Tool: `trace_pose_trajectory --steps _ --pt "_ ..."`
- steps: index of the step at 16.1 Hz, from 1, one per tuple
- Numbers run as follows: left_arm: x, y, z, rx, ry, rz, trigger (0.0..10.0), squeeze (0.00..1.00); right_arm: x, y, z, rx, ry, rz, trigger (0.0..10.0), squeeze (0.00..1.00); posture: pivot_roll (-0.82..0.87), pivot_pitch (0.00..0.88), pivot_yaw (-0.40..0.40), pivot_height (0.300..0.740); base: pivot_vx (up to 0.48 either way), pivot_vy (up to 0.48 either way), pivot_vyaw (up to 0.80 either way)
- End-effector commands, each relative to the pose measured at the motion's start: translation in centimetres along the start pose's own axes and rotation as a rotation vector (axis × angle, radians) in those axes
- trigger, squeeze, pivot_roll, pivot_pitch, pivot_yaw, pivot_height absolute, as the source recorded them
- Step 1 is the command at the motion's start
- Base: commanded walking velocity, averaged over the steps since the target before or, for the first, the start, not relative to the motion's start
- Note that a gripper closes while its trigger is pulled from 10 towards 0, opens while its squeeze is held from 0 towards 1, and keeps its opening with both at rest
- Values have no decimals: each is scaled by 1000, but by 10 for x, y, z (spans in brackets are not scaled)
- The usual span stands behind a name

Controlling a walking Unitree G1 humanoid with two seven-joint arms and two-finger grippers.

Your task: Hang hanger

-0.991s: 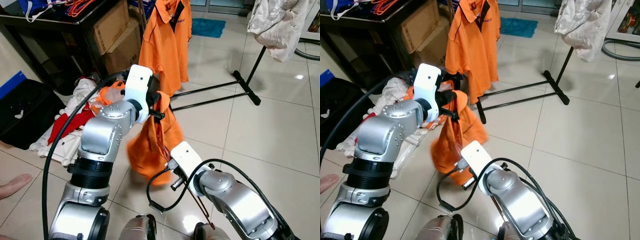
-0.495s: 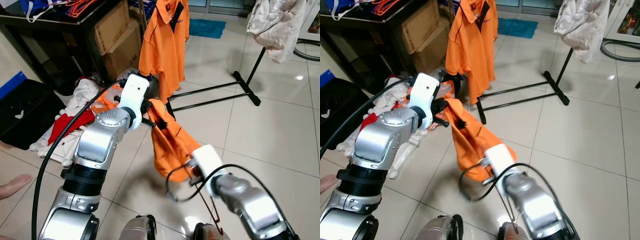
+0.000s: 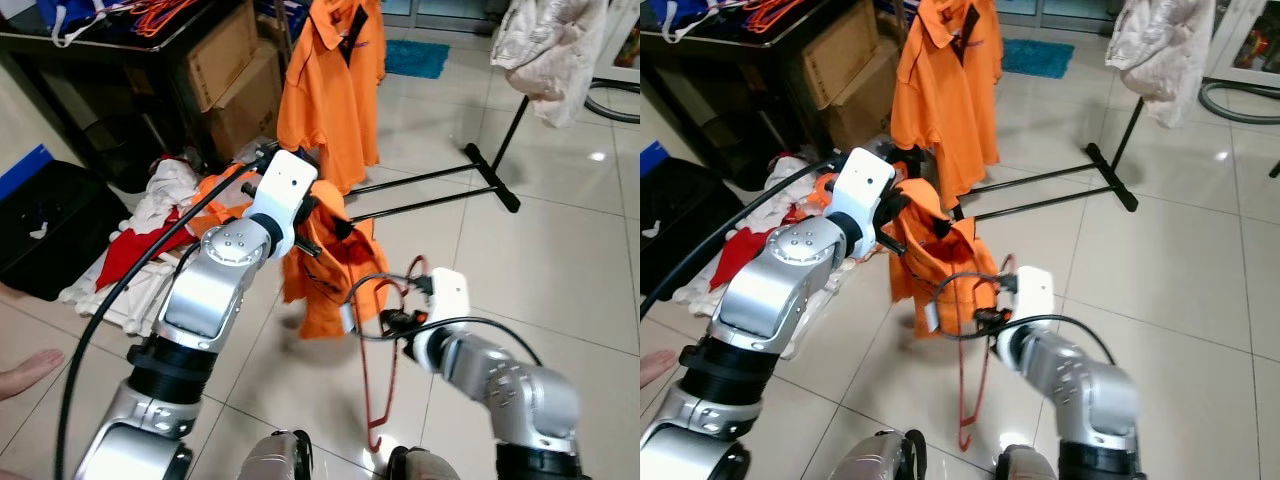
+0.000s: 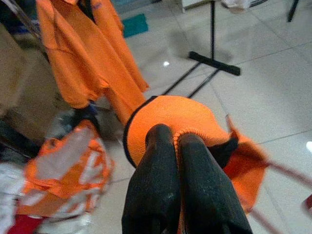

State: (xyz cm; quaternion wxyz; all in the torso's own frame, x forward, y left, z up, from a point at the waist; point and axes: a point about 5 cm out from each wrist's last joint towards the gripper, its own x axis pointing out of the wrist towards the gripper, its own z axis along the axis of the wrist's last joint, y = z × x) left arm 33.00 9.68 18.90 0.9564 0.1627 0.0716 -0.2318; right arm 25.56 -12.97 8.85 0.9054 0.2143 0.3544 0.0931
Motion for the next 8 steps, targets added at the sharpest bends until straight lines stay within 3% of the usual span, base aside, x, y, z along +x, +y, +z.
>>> trace_pose_trajectory --steps 1,3,5,7,8 --pt "-5 4 0 34 -30 25 10000 0 -1 15 4 102 -51 34 10000 0 -3 116 97 740 0 0 0" --pt "-7 8 -7 45 -28 43 10000 0 -3 18 16 221 -118 40 10000 0 -1 118 94 740 0 0 0" --pt "-11 4 -19 125 -25 29 10000 0 -6 29 35 475 -198 121 10000 0 1 121 92 740 0 0 0" --pt "-13 -1 -24 136 -27 8 10000 0 -6 33 42 556 -221 156 10000 0 2 122 92 740 0 0 0" --pt "-14 -10 -24 112 -53 -11 10000 0 -6 43 50 694 -238 219 10000 0 2 123 90 740 0 0 0"
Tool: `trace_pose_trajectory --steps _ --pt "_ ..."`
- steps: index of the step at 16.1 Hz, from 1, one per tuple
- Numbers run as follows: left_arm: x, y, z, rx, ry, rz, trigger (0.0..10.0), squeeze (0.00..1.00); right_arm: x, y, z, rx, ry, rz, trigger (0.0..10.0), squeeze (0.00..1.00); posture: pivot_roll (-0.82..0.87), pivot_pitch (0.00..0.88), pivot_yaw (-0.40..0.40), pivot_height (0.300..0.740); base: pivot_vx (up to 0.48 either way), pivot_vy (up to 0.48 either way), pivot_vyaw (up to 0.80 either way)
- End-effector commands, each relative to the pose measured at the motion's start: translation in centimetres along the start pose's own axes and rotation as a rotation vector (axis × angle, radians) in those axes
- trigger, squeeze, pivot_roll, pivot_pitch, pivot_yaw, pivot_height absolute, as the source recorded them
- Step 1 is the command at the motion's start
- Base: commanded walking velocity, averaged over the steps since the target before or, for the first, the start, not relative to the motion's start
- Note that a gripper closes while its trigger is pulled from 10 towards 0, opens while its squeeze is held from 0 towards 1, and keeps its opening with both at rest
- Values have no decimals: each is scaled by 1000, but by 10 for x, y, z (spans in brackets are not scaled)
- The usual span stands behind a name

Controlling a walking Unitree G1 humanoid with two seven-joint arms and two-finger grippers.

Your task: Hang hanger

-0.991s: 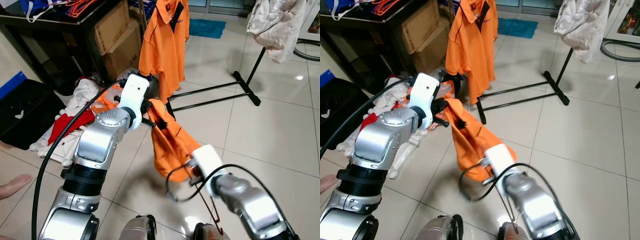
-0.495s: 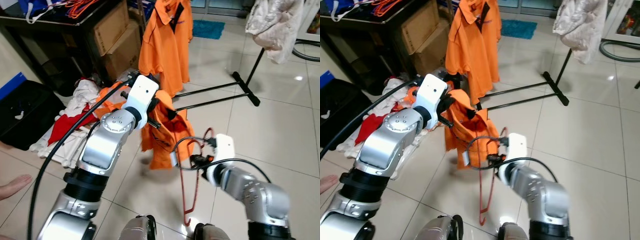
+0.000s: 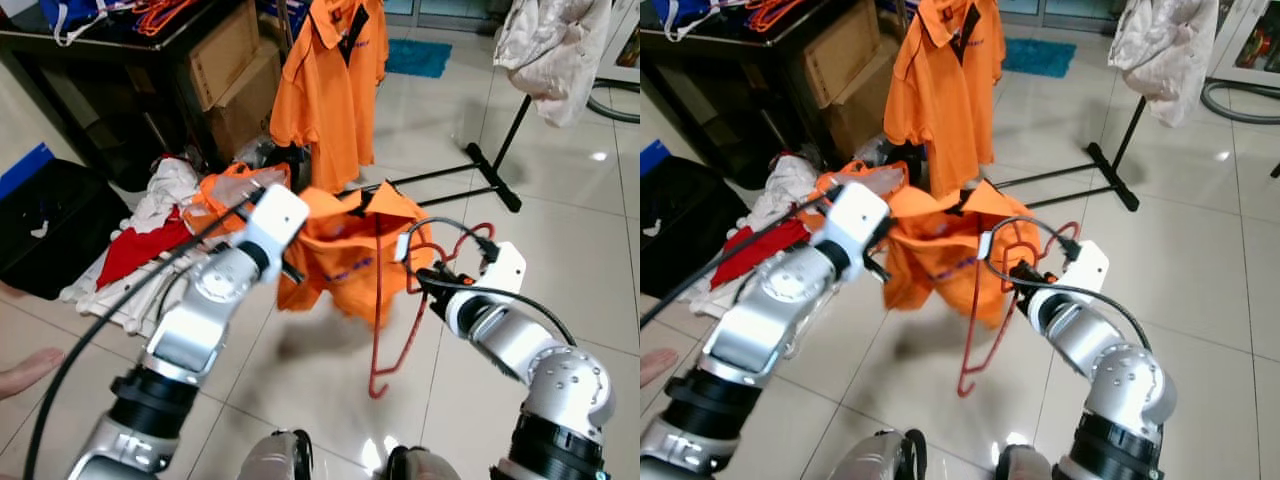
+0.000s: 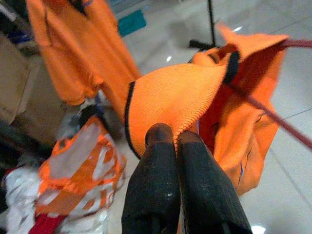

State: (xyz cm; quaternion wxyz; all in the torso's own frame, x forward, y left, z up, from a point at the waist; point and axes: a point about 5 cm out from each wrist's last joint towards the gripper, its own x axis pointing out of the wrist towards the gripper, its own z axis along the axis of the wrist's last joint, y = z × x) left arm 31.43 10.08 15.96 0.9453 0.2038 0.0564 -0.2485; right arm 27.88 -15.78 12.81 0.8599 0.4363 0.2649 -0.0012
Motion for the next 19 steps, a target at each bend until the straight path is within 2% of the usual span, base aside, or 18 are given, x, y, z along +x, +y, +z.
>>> trace_pose_trajectory --steps 1,2,3,4,5,6,7,9,10,11,13,15,17,19 --pt "-3 -3 7 9 -56 6 10000 0 9 49 -25 359 10 178 10000 0 1 123 87 740 0 0 0" --pt "-2 -13 6 -9 -72 -7 10000 0 10 55 -26 407 16 187 10000 0 0 123 88 740 0 0 0" --pt "-2 -13 6 -9 -72 -7 10000 0 10 55 -26 407 16 187 10000 0 0 123 88 740 0 0 0" --pt "1 -21 3 -14 -79 -6 10000 0 9 69 -30 364 40 225 10000 0 -8 126 94 740 0 0 0" --pt "5 -25 3 -3 -105 34 10000 0 5 97 -38 228 82 313 10000 0 -16 127 97 740 0 0 0" --pt "6 -26 5 -3 -116 46 10000 0 3 104 -40 188 95 336 10000 0 -25 128 96 740 0 0 0" --pt "9 -23 8 -30 -124 75 10000 0 2 108 -44 82 108 340 10000 0 -25 128 96 740 0 0 0" --pt "16 -12 14 -80 -134 157 10000 0 2 108 -56 -212 152 292 10000 0 -32 129 84 740 0 0 0" --pt "19 -2 17 -87 -137 209 10000 0 1 101 -69 -370 196 246 10000 0 -34 128 75 740 0 0 0" --pt "19 3 17 -73 -137 230 10000 0 2 96 -72 -408 201 211 10000 0 -34 128 75 740 0 0 0" --pt "19 9 16 -77 -142 260 10000 0 5 86 -72 -340 185 142 10000 0 -36 125 72 740 0 0 0" --pt "15 20 15 -93 -150 321 10000 0 5 86 -51 -277 59 141 10000 0 -37 128 71 740 0 0 0" --pt "14 24 14 -115 -158 337 10000 0 4 86 -43 -240 -5 140 10000 0 -41 129 73 740 0 0 0" --pt "12 20 10 -117 -177 244 10000 0 4 87 -31 30 -55 183 10000 0 -42 129 74 740 0 0 0"
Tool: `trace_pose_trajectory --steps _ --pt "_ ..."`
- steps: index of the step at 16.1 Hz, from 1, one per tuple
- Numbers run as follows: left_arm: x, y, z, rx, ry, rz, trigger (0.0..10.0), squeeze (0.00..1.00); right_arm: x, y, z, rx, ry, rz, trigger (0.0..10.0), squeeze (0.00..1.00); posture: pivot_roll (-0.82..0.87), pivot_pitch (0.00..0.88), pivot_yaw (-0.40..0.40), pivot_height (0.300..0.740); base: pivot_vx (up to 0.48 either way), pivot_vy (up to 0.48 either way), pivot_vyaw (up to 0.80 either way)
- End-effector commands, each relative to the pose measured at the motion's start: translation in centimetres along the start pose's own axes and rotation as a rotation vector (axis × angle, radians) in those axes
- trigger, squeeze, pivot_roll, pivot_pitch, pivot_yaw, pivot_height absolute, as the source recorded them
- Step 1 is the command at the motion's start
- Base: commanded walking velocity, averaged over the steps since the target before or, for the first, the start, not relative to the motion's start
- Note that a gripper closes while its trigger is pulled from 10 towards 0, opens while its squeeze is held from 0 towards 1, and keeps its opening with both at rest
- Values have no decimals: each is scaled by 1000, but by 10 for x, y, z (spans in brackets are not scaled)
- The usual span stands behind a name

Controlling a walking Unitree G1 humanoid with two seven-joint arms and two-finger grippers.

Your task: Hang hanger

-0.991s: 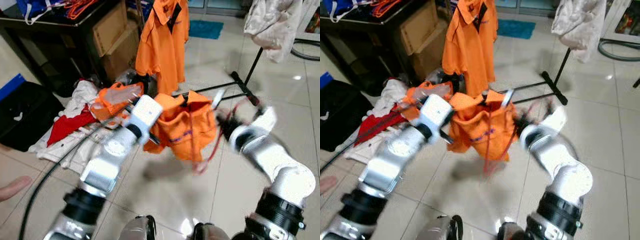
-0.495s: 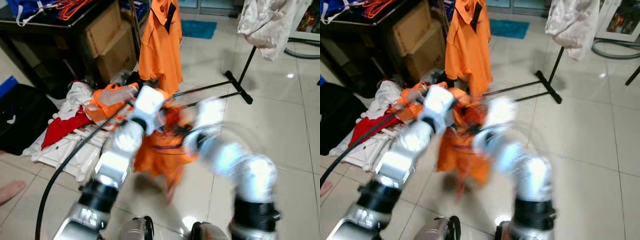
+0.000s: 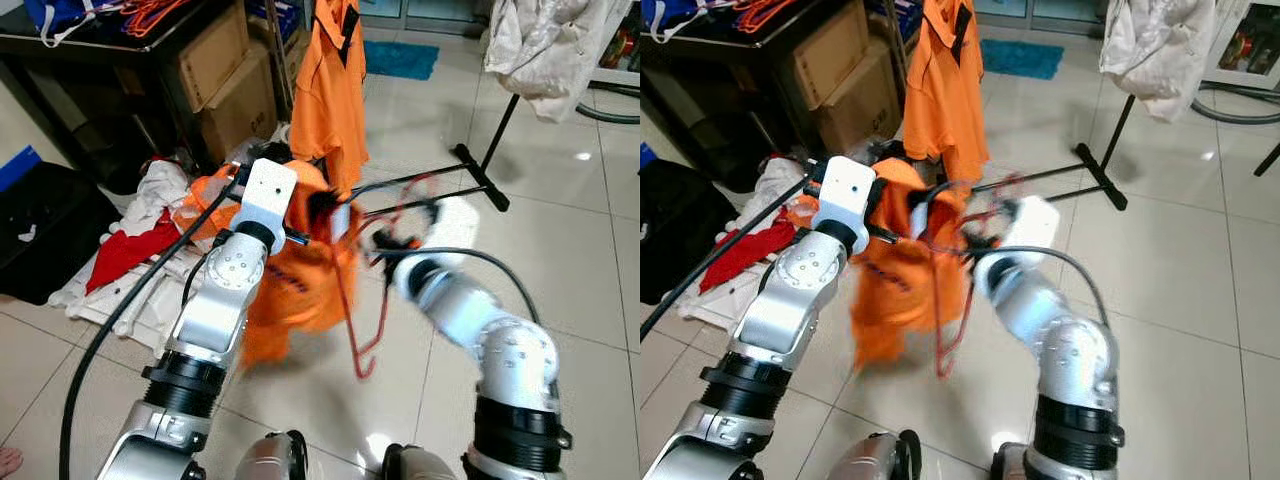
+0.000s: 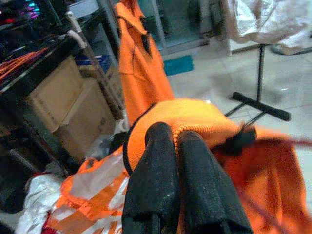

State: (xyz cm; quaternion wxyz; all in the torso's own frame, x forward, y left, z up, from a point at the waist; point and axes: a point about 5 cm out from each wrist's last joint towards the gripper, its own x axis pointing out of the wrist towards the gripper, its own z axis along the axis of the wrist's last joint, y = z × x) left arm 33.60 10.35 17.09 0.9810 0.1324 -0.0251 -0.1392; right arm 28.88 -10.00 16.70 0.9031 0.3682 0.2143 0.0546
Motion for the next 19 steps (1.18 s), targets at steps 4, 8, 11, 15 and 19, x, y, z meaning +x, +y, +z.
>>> trace_pose_trajectory --steps 4,8,11,15,19 --pt "-14 -14 -5 -26 -8 -330 10000 0 8 15 -1 490 -8 93 10000 0 -37 128 78 740 0 0 0" --pt "-20 -22 -16 106 0 -428 10000 0 8 27 9 846 -16 201 10000 0 -27 131 89 740 0 0 0" --pt "-15 -12 -15 115 -8 -319 10000 0 6 30 9 862 -5 183 10000 0 -26 132 93 740 0 0 0" --pt "-7 -3 6 86 -108 -181 10000 0 4 4 -5 714 22 -211 10000 0 -30 132 93 740 0 0 0" --pt "-7 -13 9 88 -131 -210 10000 0 1 -4 -6 781 -23 -377 10000 0 -28 120 89 740 0 0 0"
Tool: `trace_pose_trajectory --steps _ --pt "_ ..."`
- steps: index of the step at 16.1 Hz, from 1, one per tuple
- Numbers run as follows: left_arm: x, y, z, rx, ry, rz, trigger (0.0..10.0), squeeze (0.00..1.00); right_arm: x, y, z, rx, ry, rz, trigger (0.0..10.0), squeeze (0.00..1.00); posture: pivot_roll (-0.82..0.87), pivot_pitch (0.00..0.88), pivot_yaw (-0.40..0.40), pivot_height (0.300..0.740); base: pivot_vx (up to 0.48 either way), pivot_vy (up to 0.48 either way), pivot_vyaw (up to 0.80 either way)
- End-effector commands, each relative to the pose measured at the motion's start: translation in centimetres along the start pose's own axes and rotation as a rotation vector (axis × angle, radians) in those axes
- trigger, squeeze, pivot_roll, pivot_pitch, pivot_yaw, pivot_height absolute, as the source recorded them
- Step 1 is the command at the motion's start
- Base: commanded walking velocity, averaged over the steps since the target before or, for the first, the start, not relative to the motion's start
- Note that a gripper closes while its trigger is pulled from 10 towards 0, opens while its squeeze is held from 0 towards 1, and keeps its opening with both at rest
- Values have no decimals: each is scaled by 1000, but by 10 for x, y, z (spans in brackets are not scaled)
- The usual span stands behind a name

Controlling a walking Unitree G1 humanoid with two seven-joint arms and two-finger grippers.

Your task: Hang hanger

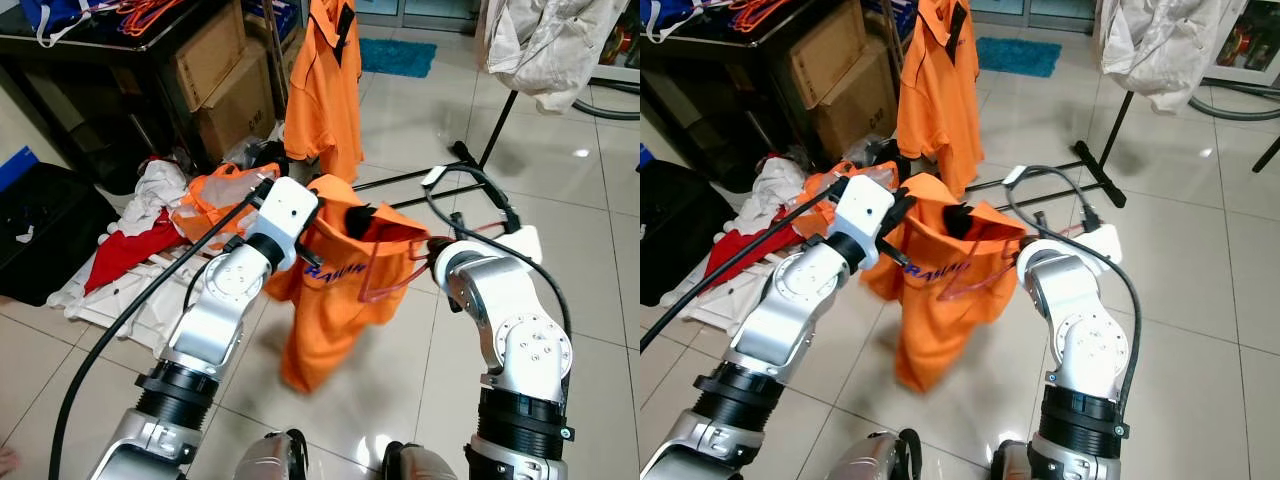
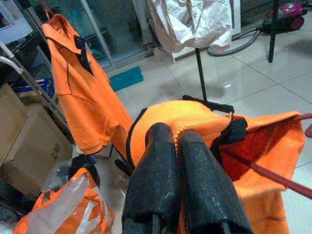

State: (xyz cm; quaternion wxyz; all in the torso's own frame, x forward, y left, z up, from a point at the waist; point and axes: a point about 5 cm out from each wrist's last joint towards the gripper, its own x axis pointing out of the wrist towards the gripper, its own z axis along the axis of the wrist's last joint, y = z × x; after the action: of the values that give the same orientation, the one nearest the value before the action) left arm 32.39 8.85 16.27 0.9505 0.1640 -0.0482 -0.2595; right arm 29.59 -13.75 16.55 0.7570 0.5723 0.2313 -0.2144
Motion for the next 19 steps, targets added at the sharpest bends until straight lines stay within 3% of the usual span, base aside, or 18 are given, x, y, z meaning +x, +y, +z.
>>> trace_pose_trajectory --steps 1,4,6,9,10,11,12,13,15,17,18,19 --pt "-3 2 11 43 -63 -1 10000 0 -7 3 -37 209 132 -47 10000 0 -28 120 89 740 0 0 0" --pt "-6 -9 6 85 -57 -63 10000 0 -5 8 -24 203 36 -68 10000 0 -31 112 85 740 0 0 0" --pt "-4 -33 11 17 -74 -130 10000 0 3 10 -15 188 -74 -85 10000 0 -30 110 92 740 0 0 0" --pt "-4 -36 12 8 -76 -138 10000 0 4 12 -15 187 -89 -85 10000 0 -30 110 92 740 0 0 0" --pt "4 -47 23 -185 -84 -170 10000 0 6 32 -10 222 -132 -14 10000 0 -28 110 108 740 0 0 0" --pt "6 -50 27 -257 -87 -184 10000 0 6 40 -8 234 -145 15 10000 0 -28 111 111 740 0 0 0" --pt "9 -53 33 -383 -81 -224 10000 0 2 59 -4 263 -150 138 10000 0 -26 114 114 740 0 0 0" --pt "9 -54 34 -457 -62 -280 10000 0 -5 74 4 228 -196 241 10000 0 -28 116 117 740 0 0 0" --pt "5 -55 35 -480 -52 -337 10000 0 -9 78 14 165 -283 270 10000 0 -27 116 116 740 0 0 0" --pt "2 -49 37 -512 -54 -314 10000 0 -9 84 20 19 -370 333 10000 0 -27 116 116 740 0 0 0" --pt "3 -42 37 -522 -47 -287 10000 0 -9 86 20 -39 -377 366 10000 0 -27 110 110 740 0 0 0" --pt "2 -36 36 -504 -38 -282 10000 0 -8 87 18 -25 -346 383 10000 0 -28 110 108 740 0 0 0"
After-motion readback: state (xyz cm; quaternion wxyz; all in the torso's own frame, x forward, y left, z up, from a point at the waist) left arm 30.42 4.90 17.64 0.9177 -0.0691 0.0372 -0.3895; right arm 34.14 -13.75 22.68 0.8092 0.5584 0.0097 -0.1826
